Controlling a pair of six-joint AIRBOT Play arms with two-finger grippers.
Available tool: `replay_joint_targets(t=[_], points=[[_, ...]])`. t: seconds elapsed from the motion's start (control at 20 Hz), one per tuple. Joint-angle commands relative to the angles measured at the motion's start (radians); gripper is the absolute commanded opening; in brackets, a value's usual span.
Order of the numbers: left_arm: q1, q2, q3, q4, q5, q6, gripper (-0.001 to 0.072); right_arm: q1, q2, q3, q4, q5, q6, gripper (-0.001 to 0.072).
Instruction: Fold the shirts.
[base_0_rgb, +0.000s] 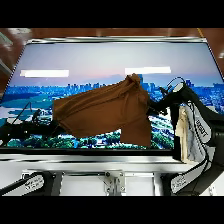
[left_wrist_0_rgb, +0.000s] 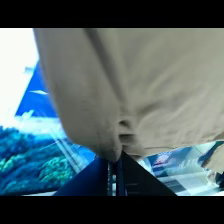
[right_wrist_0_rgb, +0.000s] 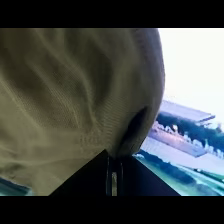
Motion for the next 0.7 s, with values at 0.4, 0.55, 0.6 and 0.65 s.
replay_joint_targets(t=[0.4,0.55,0.6,0.65], points=[[0.0,0.509,0.912,0.328,0.005,-0.111,0.0037,0.002,0.579,0.559,0.012,-0.057,-0.192,0.0064],[0.0,0.599,1.226,0.508,0.056,-0.114,0.0037,0.002,0.822,0.623,-0.044,-0.259,-0.188,0.0064],[0.0,0.62,1.297,0.568,0.055,-0.142,0.0037,0.002,0.893,0.623,-0.087,-0.301,-0.175,0.0064],[0.0,0.64,1.342,0.616,0.054,-0.196,0.0037,0.002,0.959,0.623,-0.142,-0.316,-0.151,0.0064]])
